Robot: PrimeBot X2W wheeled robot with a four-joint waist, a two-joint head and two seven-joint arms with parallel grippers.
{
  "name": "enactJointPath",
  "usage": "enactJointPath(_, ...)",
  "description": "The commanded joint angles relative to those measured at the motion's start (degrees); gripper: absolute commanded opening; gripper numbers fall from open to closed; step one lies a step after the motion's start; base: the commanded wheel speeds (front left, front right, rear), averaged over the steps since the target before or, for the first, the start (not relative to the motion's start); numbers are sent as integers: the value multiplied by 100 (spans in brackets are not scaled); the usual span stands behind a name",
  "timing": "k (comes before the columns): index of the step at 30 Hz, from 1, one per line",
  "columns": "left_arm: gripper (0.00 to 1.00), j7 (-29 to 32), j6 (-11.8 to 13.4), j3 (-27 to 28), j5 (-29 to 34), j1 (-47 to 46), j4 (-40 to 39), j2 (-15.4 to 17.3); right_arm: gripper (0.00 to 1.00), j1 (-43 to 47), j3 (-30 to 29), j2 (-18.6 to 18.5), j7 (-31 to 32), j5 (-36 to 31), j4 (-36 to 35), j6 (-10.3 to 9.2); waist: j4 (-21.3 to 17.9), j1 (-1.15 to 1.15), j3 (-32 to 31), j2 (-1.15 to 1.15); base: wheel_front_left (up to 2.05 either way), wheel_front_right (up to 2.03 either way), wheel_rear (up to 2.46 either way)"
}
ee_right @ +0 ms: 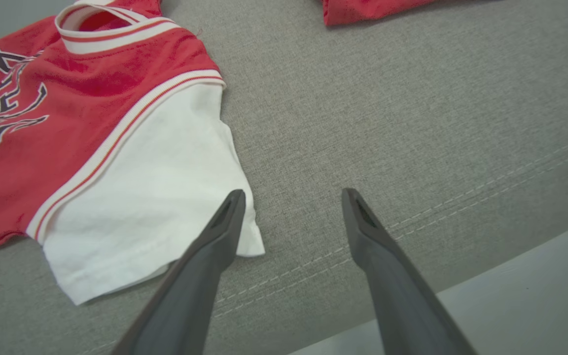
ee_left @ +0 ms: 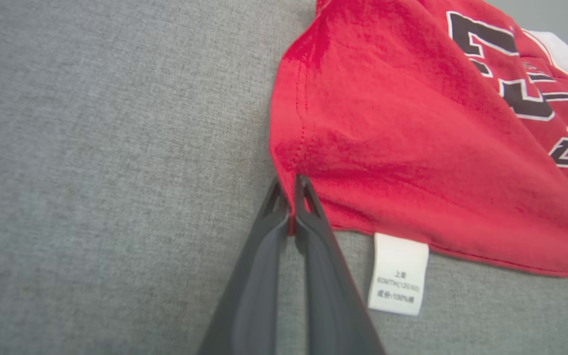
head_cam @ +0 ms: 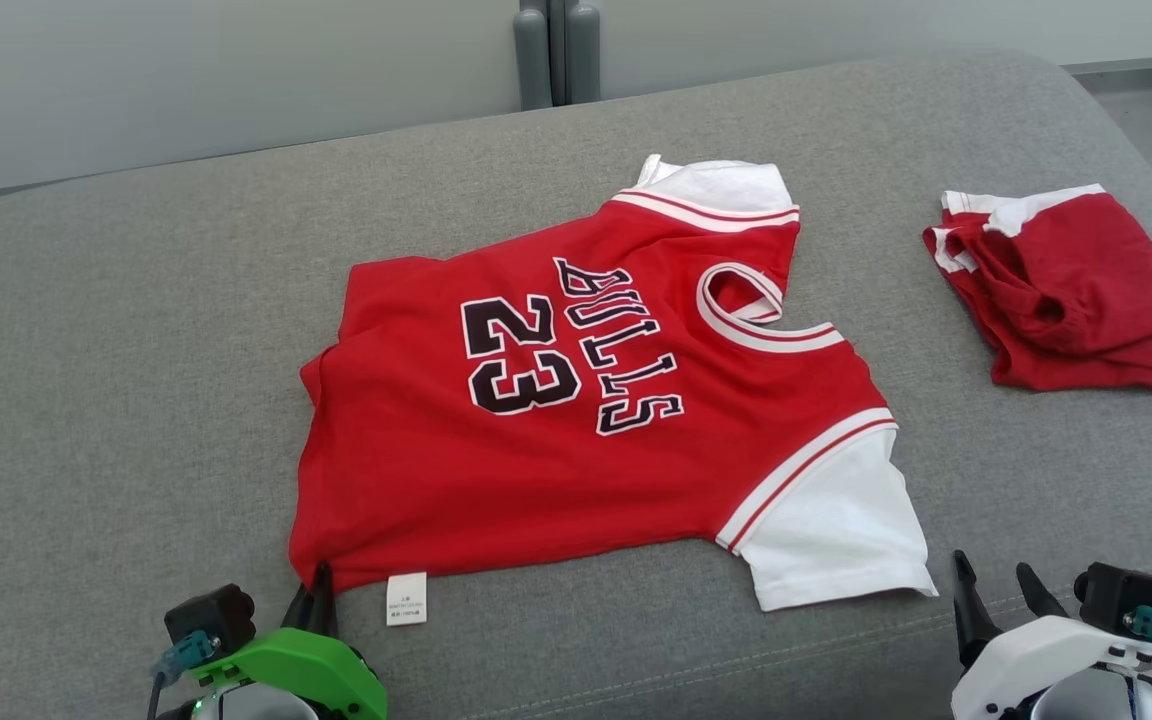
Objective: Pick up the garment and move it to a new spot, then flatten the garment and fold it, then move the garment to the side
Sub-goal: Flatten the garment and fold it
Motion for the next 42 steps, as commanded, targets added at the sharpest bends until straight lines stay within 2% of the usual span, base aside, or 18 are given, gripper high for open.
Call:
enactJointPath(1,0,-48,1,21,65,-11,-44,63,100,-34,-30,-11,-79,122,93,-6,34,0,26,0,0,0,0)
enactJointPath(6,0,-45,57,-25,120,125,-275,107,100,-337,204,-12,-268,580,904,-5,172,0,73,0,0,0,0)
enactJointPath(12,0,37,135,-126,180,185,-473,123,100,-559,590,-14,-361,813,1470,-4,260,0,86,0,0,0,0)
enactJointPath(13,0,47,151,-140,186,194,-501,125,87,-607,636,-11,-396,824,1561,-3,268,0,87,0,0,0,0)
enactJointPath(14,0,50,160,-151,195,202,-530,126,60,-657,693,-4,-409,820,1652,-2,276,0,90,0,0,0,0)
enactJointPath(15,0,67,171,-163,201,209,-566,128,39,-706,752,0,-421,797,1750,-1,283,0,89,0,0,0,0)
enactJointPath(18,0,103,201,-194,206,224,-652,139,0,-859,921,28,-440,786,2011,1,294,0,86,0,0,0,0)
enactJointPath(22,0,114,210,-222,197,259,-761,158,0,-994,1105,17,-536,929,2145,6,302,0,45,0,0,0,0)
enactJointPath(26,0,133,138,-194,99,319,-980,170,0,-1084,1160,2,-637,1310,1886,4,295,0,-77,0,0,0,0)
enactJointPath(33,0,402,128,-153,-7,283,-1765,337,0,-1083,1239,-313,-349,2059,707,-2,263,0,-435,0,0,0,0)
enactJointPath(34,0,402,128,-153,-7,283,-1765,337,0,-1083,1239,-313,-349,2059,707,-2,263,0,-435,0,0,0,0)
enactJointPath(38,0,756,215,-105,-79,189,-2437,517,0,-1139,1134,-592,-58,2240,-94,-3,259,0,-635,0,0,0,0)
enactJointPath(42,0,1203,336,-49,-118,40,-3142,776,0,-1324,884,-688,210,2335,-813,-3,260,0,-782,0,0,0,0)
